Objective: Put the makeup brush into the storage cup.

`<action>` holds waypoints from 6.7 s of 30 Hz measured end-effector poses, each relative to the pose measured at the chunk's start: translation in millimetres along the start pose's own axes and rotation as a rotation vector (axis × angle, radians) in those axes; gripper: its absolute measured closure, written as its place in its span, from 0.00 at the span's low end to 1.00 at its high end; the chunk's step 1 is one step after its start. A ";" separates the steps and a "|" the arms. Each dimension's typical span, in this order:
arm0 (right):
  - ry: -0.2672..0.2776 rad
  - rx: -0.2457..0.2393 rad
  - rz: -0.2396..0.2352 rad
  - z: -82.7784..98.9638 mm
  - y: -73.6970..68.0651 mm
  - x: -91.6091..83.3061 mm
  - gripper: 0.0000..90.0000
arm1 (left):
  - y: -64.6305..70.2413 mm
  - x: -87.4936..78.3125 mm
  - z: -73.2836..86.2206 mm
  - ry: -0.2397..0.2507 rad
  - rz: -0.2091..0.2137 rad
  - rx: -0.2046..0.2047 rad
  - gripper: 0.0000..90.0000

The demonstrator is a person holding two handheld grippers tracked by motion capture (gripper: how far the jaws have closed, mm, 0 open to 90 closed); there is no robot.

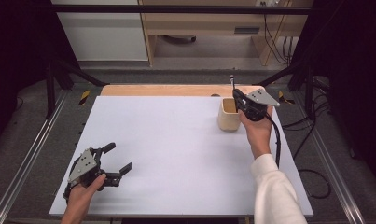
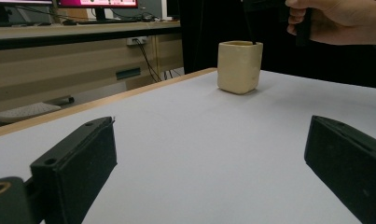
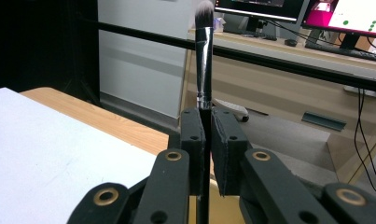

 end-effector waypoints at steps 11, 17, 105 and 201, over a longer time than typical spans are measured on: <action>-0.016 0.002 -0.007 4.4 -0.7 1.1 0.93 | -0.2 -0.1 0.3 -0.001 0.001 -0.001 0.02; -0.041 -0.002 -0.026 9.4 -4.7 -0.7 0.93 | -1.2 -1.5 -0.1 -0.002 -0.002 -0.003 0.02; -0.126 0.087 -0.154 22.2 -51.3 -70.7 0.16 | -0.3 -1.8 -0.7 0.000 -0.004 0.004 0.02; -0.104 0.113 -0.121 89.5 -52.4 -145.8 0.06 | 1.8 -4.5 -2.5 0.005 0.000 0.012 0.02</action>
Point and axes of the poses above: each handheld gripper's, and its own axes: x roughly forward along the jaws, z roughly out of its underside, y roughly to its right, the point moved 9 cm from there along x, roughly forward along the jaws, and after that the axes turned 4 degrees about -x, right-handed, at the moved point
